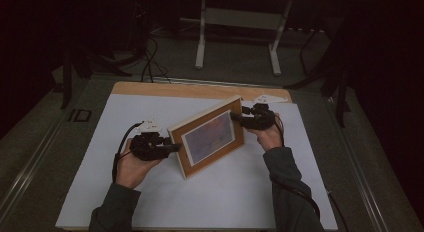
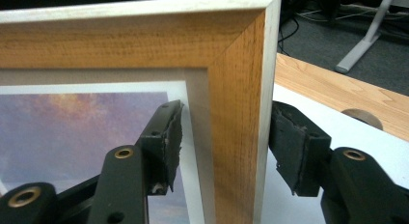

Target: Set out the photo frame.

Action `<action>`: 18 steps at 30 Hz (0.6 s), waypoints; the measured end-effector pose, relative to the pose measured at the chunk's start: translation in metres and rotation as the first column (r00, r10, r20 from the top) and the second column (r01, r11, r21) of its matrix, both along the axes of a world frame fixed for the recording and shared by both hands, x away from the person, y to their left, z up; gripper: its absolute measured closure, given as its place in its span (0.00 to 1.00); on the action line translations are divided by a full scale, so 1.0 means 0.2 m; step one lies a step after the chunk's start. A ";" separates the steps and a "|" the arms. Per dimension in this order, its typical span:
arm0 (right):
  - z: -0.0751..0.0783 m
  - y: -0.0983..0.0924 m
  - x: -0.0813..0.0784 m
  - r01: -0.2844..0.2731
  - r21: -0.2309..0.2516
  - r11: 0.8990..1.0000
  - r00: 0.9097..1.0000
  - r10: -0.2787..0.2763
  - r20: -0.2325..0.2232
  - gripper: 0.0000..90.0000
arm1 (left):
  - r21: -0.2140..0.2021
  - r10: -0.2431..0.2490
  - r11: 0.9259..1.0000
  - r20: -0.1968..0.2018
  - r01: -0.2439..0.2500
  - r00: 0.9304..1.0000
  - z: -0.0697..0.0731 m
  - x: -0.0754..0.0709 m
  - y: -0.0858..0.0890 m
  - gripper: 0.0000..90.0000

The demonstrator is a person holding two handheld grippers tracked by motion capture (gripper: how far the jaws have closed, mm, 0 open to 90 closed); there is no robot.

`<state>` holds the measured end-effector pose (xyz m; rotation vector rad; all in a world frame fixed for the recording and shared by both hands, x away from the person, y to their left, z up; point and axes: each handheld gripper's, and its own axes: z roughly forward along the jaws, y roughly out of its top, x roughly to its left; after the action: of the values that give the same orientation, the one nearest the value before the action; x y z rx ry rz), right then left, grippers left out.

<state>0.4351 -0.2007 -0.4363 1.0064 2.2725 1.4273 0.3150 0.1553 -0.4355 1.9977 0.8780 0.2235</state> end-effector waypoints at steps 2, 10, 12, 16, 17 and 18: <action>0.00 0.00 0.01 -0.011 0.014 1.000 1.000 0.011 -0.012 0.48 | -0.003 0.007 1.000 -0.002 -0.007 1.000 0.00 0.01 0.02 0.75; -0.01 -0.01 0.03 -0.063 0.054 0.997 0.997 0.065 -0.039 0.41 | -0.023 0.057 0.998 -0.012 -0.057 0.998 0.00 0.03 0.09 0.76; -0.01 -0.01 0.04 -0.073 0.062 0.995 0.996 0.076 -0.040 0.40 | -0.020 0.057 0.998 -0.010 -0.057 0.998 0.00 0.03 0.09 0.76; -0.01 0.02 0.05 -0.105 0.062 0.992 0.993 0.109 -0.054 0.37 | -0.014 0.068 0.998 -0.008 -0.068 0.998 0.00 0.04 0.09 0.76; -0.01 0.03 0.05 -0.112 0.058 0.992 0.992 0.115 -0.052 0.37 | -0.015 0.073 0.997 -0.008 -0.074 0.997 0.00 0.05 0.09 0.76; -0.01 0.04 0.05 -0.119 0.060 0.991 0.991 0.123 -0.055 0.36 | -0.011 0.075 0.997 -0.009 -0.075 0.997 0.00 0.05 0.09 0.76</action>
<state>0.4447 -0.1935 -0.4392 0.9533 2.3844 1.5375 0.3251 0.1737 -0.4348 1.9588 0.9589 0.2525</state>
